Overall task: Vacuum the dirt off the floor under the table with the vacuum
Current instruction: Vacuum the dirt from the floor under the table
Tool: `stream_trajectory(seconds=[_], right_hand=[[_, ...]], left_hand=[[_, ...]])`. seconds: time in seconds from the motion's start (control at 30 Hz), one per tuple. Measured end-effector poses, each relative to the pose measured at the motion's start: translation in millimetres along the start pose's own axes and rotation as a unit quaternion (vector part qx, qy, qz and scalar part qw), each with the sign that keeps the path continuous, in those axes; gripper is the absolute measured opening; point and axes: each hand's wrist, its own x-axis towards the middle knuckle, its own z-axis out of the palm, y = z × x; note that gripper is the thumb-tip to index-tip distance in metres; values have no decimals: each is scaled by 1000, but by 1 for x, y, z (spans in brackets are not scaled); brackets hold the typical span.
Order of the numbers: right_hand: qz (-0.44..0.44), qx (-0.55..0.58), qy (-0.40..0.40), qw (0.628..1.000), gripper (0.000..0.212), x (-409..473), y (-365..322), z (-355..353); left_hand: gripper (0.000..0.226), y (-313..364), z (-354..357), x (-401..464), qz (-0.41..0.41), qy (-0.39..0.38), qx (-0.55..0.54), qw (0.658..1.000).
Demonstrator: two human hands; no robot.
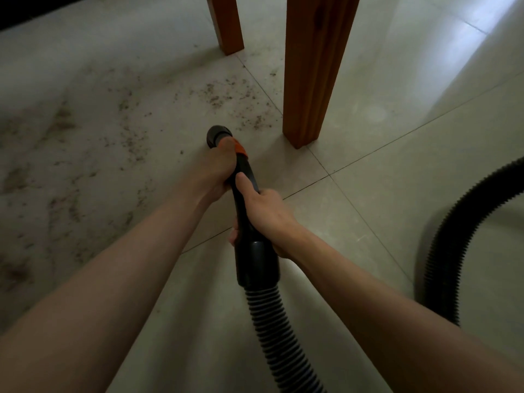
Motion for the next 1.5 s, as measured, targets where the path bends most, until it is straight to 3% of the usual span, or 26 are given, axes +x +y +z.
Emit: stream_trajectory(seconds=[0.27, 0.53, 0.7, 1.5], right_hand=[[-9, -6, 27, 1000, 51, 10, -2, 4], [-14, 13, 61, 998, 47, 7, 1, -10], [-25, 7, 85, 996, 45, 5, 3, -14], [-8, 53, 52, 997, 51, 17, -8, -22]], left_hand=[[30, 3, -5, 5, 39, -40, 43, 998], [51, 16, 26, -3, 8, -46, 20, 999], [51, 18, 36, -5, 5, -44, 29, 999], [50, 27, 39, 10, 26, -35, 54, 998]])
